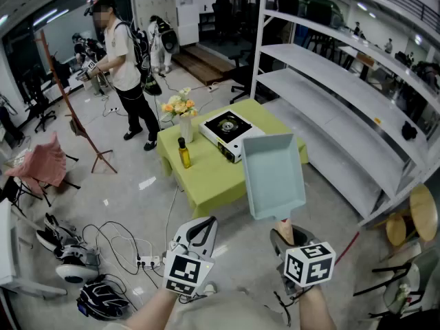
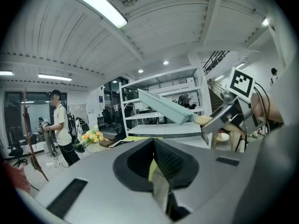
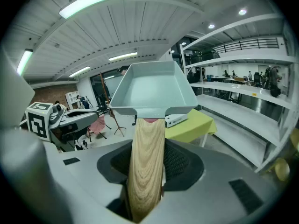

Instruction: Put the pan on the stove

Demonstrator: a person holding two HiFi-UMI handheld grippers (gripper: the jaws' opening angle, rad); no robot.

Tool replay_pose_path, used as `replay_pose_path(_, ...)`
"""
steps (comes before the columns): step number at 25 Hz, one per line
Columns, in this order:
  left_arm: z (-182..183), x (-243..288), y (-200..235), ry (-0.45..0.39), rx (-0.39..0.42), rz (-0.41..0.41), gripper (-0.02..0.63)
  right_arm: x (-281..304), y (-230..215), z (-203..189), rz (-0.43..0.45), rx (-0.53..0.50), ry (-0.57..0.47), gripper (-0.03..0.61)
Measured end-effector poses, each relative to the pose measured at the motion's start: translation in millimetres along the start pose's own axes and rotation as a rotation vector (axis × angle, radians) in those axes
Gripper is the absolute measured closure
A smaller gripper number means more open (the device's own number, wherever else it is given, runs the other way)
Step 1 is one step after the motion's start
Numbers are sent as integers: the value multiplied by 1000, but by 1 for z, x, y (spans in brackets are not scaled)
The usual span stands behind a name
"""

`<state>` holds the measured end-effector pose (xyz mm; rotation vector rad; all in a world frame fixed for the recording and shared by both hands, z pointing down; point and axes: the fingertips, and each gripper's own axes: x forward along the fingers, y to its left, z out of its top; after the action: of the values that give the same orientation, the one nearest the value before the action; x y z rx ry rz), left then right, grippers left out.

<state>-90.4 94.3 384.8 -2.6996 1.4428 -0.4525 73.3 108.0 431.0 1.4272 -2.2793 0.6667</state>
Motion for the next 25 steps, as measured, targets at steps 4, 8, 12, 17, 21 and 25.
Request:
replay_pose_path(4,6,7,1,-5,10,6,607,1,-8,4,-13,21,-6,423)
replay_pose_path(8,8,11,-1,0,11,10,607,-1,-19,4,-22,42,-2,423)
replay_pose_path(12,9,13,-1,10,10,18,607,-4,-28,7,-36,44,-4,423)
replay_pose_path(17,6,19,-10,25,2,20,607,-8,-44,5,-47,44,-3,423)
replay_pose_path(21,4,23,-21,42,-4,26,607,-13,-58,0,-51,40,-1,423)
replay_pose_path(25,2,30,-36,62,-6,26,607,-19,-73,-5,-42,39,5,423)
